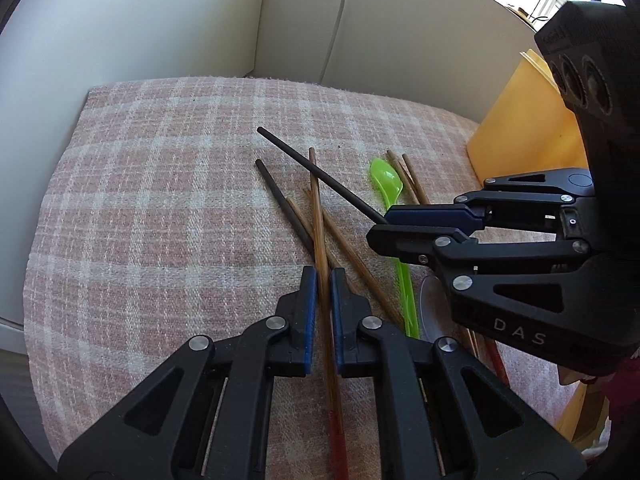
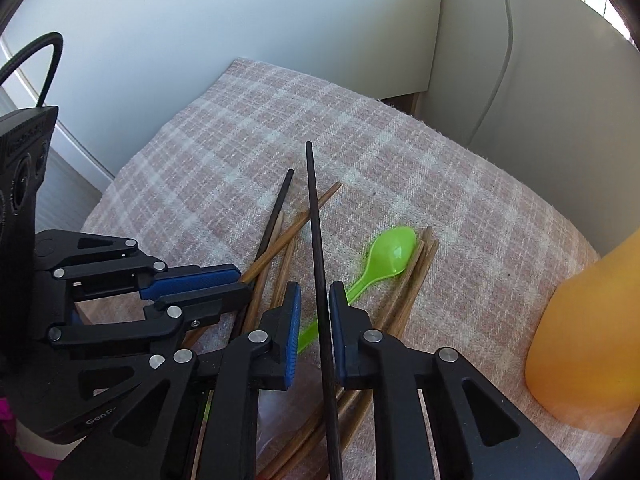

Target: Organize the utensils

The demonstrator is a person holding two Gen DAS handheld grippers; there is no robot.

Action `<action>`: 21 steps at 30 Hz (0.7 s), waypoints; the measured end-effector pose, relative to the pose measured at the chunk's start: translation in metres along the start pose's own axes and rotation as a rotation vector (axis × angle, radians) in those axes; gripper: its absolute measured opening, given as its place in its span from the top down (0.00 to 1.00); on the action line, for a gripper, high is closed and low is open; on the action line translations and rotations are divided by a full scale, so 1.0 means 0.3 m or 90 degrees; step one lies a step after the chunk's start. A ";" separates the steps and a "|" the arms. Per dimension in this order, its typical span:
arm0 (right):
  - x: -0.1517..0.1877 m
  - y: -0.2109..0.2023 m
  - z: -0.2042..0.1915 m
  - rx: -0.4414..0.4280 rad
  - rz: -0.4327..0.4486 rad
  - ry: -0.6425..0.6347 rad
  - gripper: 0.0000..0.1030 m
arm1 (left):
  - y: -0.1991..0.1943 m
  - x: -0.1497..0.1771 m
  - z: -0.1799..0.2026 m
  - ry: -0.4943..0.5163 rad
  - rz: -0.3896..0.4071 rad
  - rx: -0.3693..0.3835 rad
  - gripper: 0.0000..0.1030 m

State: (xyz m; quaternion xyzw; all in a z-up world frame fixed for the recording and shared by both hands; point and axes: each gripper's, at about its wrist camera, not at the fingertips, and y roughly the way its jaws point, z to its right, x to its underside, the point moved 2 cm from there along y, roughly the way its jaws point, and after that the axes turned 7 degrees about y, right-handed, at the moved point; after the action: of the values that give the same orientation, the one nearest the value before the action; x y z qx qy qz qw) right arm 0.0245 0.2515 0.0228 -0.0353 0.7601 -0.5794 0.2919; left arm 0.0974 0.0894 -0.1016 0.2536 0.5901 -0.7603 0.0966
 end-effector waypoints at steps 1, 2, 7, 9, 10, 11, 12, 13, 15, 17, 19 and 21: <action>-0.004 0.007 0.000 0.002 -0.005 0.001 0.89 | -0.012 0.009 -0.017 -0.003 0.000 0.001 0.95; -0.007 0.013 0.001 0.004 -0.007 0.002 0.89 | -0.028 0.020 -0.038 -0.007 0.001 0.002 0.95; -0.023 0.028 0.004 0.010 -0.015 0.008 0.95 | -0.099 0.064 -0.120 -0.019 0.007 0.010 0.95; -0.025 0.025 0.006 0.007 -0.013 0.013 0.95 | -0.127 0.082 -0.150 -0.027 0.009 0.013 0.95; -0.029 0.023 0.005 0.004 -0.010 0.016 0.95 | -0.142 0.091 -0.166 -0.030 0.017 0.023 0.95; -0.031 0.017 0.004 0.001 -0.007 0.017 0.96 | -0.153 0.091 -0.184 -0.035 0.018 0.025 0.95; -0.032 0.007 0.003 -0.001 -0.001 0.019 0.96 | -0.169 0.100 -0.202 -0.040 0.020 0.027 0.95; -0.031 -0.009 0.005 -0.002 0.007 0.020 0.96 | -0.189 0.108 -0.220 -0.044 0.024 0.030 0.95; -0.030 -0.042 0.008 -0.002 0.023 0.019 0.96 | -0.231 0.120 -0.264 -0.049 0.034 0.034 0.95; -0.025 -0.078 0.009 -0.008 0.037 0.019 0.96 | -0.315 0.129 -0.296 -0.055 0.048 0.042 0.95; -0.018 -0.115 0.014 -0.016 0.052 0.021 0.96 | -0.385 0.133 -0.329 -0.059 0.067 0.044 0.95; -0.011 -0.147 0.018 -0.023 0.069 0.026 0.96 | -0.456 0.148 -0.355 -0.060 0.089 0.045 0.95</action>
State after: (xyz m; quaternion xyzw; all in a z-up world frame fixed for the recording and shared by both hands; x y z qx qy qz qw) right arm 0.0173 0.2339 0.0629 0.0127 0.7771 -0.5496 0.3065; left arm 0.0274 0.2361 -0.0262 0.2611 0.5386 -0.7833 0.1679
